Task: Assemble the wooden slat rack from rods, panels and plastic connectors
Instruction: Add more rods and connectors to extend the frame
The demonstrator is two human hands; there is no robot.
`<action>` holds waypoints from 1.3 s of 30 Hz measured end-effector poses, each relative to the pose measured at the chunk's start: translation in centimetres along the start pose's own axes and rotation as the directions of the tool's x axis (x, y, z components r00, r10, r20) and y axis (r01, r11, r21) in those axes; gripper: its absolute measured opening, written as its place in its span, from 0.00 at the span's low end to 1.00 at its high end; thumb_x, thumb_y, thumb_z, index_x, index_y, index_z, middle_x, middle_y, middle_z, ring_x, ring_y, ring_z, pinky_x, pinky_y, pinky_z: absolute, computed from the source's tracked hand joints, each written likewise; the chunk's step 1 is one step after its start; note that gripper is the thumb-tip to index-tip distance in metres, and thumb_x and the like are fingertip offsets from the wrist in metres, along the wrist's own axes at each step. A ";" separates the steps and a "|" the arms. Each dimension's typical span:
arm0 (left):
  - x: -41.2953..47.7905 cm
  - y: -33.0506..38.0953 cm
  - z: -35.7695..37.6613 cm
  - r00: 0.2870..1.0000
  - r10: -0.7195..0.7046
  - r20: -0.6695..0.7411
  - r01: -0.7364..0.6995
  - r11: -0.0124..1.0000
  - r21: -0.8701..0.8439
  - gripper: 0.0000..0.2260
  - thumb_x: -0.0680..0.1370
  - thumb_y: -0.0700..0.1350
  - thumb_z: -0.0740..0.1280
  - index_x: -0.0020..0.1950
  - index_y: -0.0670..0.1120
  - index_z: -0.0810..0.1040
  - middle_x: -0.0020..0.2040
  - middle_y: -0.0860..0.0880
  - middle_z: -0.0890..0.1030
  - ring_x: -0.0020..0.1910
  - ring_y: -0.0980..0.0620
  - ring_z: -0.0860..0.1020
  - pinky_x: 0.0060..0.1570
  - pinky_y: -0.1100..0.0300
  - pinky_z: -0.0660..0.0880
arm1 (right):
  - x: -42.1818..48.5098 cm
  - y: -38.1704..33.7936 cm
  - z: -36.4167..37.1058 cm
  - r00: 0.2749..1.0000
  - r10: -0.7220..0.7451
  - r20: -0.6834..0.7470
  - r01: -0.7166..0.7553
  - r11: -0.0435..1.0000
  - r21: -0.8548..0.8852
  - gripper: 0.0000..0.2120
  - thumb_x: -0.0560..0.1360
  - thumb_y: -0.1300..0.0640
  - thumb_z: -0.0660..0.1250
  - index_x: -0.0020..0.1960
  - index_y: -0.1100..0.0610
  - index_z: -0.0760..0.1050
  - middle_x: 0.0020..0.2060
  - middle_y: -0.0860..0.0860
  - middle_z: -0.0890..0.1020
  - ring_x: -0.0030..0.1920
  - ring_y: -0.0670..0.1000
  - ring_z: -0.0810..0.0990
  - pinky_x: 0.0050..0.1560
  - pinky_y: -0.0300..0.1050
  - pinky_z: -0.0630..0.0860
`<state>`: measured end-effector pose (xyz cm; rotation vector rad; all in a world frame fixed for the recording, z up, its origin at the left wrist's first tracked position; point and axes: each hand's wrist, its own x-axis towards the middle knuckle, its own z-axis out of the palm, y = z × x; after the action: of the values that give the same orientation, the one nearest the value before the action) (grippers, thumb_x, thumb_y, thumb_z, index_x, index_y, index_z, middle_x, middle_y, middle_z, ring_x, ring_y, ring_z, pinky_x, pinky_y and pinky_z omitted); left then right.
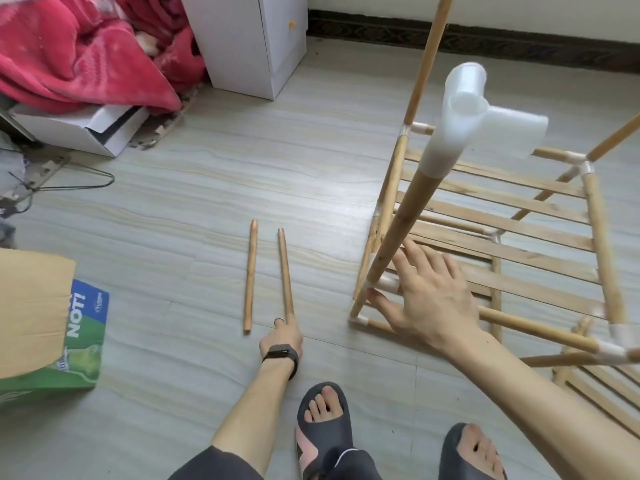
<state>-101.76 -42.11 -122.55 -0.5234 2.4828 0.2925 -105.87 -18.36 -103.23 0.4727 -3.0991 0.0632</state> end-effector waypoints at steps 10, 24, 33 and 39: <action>-1.9 0.1 -11.6 0.995 -0.007 0.095 0.091 0.360 -0.929 0.15 0.79 0.32 0.65 0.65 0.33 0.74 0.40 0.43 0.77 0.36 0.49 0.75 0.37 0.58 0.72 | 0.0 0.9 -1.1 0.983 -0.065 0.174 0.061 0.998 0.027 0.46 0.71 0.26 0.56 0.82 0.43 0.44 0.82 0.48 0.55 0.79 0.53 0.57 0.77 0.58 0.57; -23.2 9.0 -38.8 0.582 0.489 -0.650 -0.795 0.172 -0.582 0.14 0.84 0.40 0.60 0.59 0.54 0.82 0.48 0.50 0.83 0.44 0.56 0.80 0.44 0.62 0.78 | -0.1 3.7 -23.2 0.968 0.232 0.094 -0.017 -0.315 0.949 0.41 0.65 0.26 0.68 0.67 0.53 0.73 0.48 0.55 0.77 0.31 0.45 0.74 0.33 0.41 0.73; -24.6 17.1 -35.5 0.703 0.416 -0.577 -0.683 0.167 -0.711 0.13 0.82 0.51 0.62 0.62 0.45 0.77 0.53 0.45 0.81 0.53 0.47 0.80 0.47 0.58 0.74 | -5.5 4.9 -24.0 0.858 0.507 0.087 0.173 -0.443 0.880 0.17 0.78 0.52 0.65 0.34 0.54 0.85 0.29 0.52 0.77 0.27 0.46 0.76 0.26 0.38 0.73; -22.7 16.6 -32.9 0.687 0.334 -0.645 -0.714 0.147 -0.685 0.13 0.83 0.46 0.59 0.41 0.43 0.73 0.29 0.51 0.73 0.25 0.53 0.73 0.25 0.62 0.72 | -6.8 6.2 -22.9 0.841 0.535 0.079 0.162 -0.388 0.907 0.17 0.78 0.56 0.63 0.35 0.57 0.85 0.27 0.53 0.75 0.28 0.47 0.74 0.25 0.39 0.70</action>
<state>-108.05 -30.82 -81.28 0.0281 2.4947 2.2071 -101.26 -9.45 -80.68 -0.3157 -1.5323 2.5210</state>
